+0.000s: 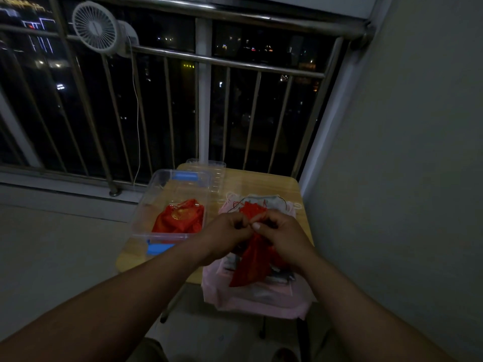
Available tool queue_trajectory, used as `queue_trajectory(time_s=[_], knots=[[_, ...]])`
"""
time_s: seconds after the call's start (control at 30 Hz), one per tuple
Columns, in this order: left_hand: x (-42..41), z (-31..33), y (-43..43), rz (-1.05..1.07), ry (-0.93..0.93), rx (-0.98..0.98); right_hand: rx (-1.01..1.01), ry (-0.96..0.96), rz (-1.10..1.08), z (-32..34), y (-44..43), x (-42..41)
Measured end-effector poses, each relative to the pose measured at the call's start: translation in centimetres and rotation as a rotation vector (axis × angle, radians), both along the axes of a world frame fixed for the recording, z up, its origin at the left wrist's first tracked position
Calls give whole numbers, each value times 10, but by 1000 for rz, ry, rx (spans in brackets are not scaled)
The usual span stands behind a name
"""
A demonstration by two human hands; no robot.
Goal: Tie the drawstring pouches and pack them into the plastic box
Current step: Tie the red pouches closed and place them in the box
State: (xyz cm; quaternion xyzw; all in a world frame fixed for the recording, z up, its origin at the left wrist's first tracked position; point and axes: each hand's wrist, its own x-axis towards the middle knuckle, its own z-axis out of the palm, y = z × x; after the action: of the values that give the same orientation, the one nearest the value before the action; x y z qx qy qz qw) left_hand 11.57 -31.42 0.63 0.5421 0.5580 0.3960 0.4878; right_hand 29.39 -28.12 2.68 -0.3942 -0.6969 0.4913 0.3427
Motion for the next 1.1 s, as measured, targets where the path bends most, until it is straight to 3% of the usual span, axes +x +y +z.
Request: queue_trajectory(time_s=[0.1,0.37,0.7,1.1], knots=[[6,-3,-2,29,26,35,15,-20,-9,-5,-1,-4],[6,-6,-2,75,-194,-32,-61,86,-47,-9,2,-6],[7,2,-6,18,-235,-15,-276,254,-83,-15,7,-9],[11,3,-8,57,-211,57,-356,376,-307,-22,15,-14]])
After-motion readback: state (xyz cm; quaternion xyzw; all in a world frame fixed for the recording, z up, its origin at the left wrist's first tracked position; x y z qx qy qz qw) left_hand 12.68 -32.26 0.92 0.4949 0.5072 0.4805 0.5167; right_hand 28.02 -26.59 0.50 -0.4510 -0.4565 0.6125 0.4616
